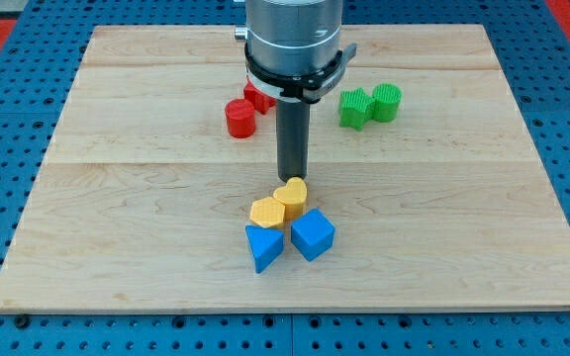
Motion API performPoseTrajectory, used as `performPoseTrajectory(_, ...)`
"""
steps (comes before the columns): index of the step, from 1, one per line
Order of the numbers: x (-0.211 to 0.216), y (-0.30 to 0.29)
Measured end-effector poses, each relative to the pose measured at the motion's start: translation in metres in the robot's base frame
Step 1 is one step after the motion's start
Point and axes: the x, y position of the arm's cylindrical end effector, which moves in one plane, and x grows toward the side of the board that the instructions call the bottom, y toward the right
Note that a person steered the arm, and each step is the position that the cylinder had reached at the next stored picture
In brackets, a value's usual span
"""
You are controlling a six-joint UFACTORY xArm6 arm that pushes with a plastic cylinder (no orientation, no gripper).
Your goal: Move your arm at green star
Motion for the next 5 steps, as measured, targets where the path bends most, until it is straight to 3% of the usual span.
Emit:
performPoseTrajectory(3, -0.004, 0.018)
performPoseTrajectory(5, -0.045, 0.072)
